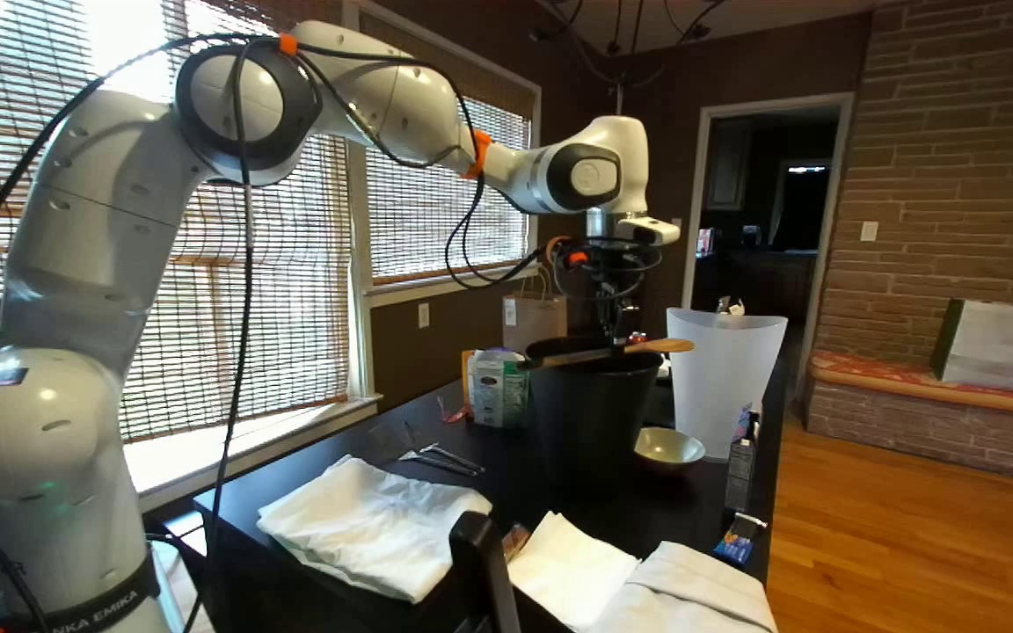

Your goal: Put the wooden spoon and paper towel on the black bucket

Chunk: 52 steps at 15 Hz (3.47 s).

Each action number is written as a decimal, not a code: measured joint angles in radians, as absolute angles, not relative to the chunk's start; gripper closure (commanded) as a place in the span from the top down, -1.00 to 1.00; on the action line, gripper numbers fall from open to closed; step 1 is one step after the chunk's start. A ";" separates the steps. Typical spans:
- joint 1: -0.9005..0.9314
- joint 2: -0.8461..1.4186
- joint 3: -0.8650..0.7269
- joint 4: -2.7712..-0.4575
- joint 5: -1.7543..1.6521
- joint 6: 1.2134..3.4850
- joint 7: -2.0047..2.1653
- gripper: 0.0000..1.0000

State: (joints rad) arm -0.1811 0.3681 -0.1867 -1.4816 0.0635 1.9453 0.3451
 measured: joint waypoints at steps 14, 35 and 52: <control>-0.088 0.483 -0.145 -1.318 0.138 1.877 0.737 -0.85; -0.085 0.759 -0.134 -0.977 0.166 1.887 0.968 -0.85; -0.089 0.793 -0.134 -0.916 0.166 1.887 0.975 0.99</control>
